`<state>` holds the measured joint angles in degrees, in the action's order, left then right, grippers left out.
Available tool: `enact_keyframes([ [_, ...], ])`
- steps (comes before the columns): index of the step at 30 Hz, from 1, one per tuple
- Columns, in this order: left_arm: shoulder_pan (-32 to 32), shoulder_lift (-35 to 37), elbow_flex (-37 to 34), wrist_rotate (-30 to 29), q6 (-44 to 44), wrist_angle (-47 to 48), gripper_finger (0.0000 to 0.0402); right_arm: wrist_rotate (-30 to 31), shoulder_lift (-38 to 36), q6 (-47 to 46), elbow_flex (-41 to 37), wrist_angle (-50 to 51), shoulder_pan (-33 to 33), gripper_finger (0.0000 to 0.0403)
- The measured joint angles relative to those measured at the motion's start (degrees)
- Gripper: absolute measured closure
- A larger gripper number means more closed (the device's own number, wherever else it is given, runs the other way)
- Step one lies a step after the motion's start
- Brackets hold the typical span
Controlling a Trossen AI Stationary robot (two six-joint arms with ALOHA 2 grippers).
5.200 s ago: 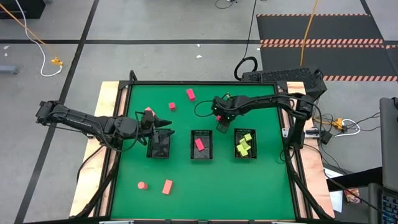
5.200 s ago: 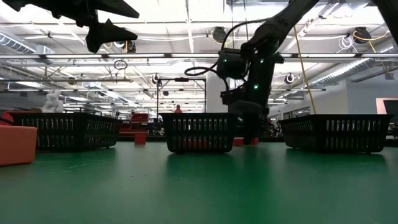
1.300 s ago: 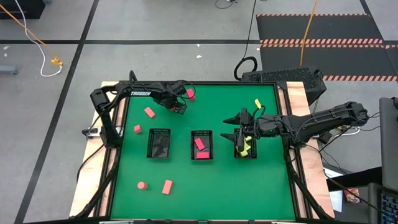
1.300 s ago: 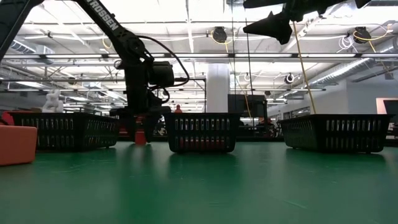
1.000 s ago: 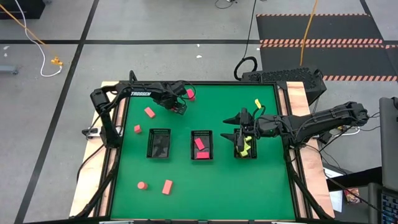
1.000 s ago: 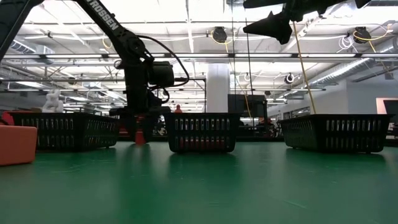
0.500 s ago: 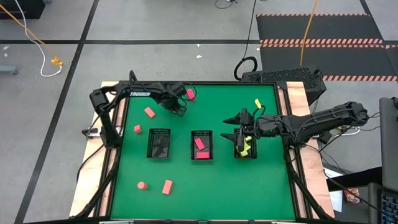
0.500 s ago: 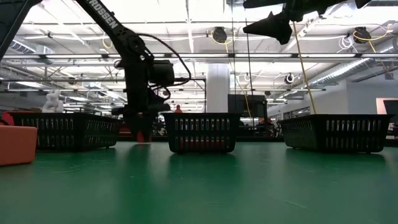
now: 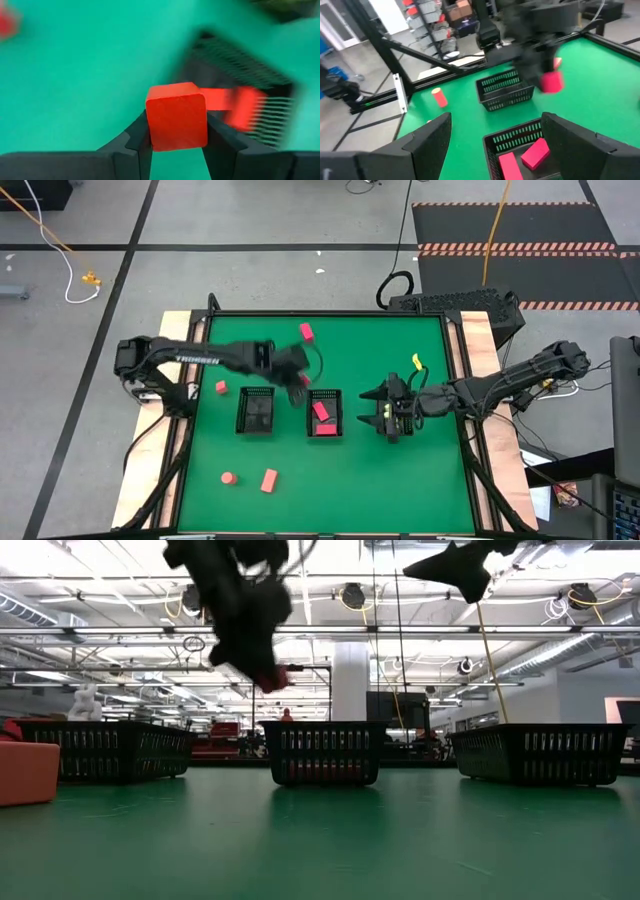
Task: Sort & place blocks by color
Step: Put the red block into the middle black basket
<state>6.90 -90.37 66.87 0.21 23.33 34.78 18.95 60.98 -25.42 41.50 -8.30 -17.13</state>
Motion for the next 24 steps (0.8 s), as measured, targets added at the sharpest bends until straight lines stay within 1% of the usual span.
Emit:
enact_keyframes([
  [2, -4.7, -0.1, 0.0, -1.2, 0.9, -4.3, 0.0271, 1.6, 0.9, -0.9, 0.0, -0.3, -0.5, 0.0103],
  [5, -9.4, -1.4, 0.0, -5.5, 2.2, -6.9, 0.0271, 1.9, 1.6, -2.8, 0.0, -0.5, -0.6, 0.0103],
  [7, -10.6, -2.8, 0.0, -7.3, 2.8, -6.9, 0.0271, 2.0, 1.6, -4.0, 0.0, -0.7, -0.5, 0.0103],
  [9, -11.0, -4.5, 0.0, -7.8, 3.2, -8.1, 0.0267, 2.0, 1.5, -4.6, 0.0, -1.0, -0.6, 0.0103],
  [11, -11.0, -5.4, 0.0, -7.8, 2.9, -9.0, 0.0243, 2.0, 1.6, -4.8, 0.0, -1.5, -0.7, 0.0103],
  [15, -9.4, -6.6, 0.0, -7.8, 1.1, -9.3, 0.0166, 2.0, 1.9, -3.9, 0.0, -3.1, -0.8, 0.0103],
  [18, -6.8, -6.2, 0.0, -7.7, 0.5, -9.5, 0.0118, 2.0, 2.6, -2.0, 0.0, -3.6, -0.7, 0.0103],
  [21, -2.9, -4.3, 0.1, -6.1, -0.8, -7.9, 0.0084, 2.0, 3.4, -0.4, 0.0, -4.6, -0.5, 0.0103],
  [24, 3.0, -2.5, 2.7, -6.5, -1.7, -5.1, 0.0066, 2.0, 4.3, 1.4, 0.0, -5.3, 0.6, 0.0103],
])
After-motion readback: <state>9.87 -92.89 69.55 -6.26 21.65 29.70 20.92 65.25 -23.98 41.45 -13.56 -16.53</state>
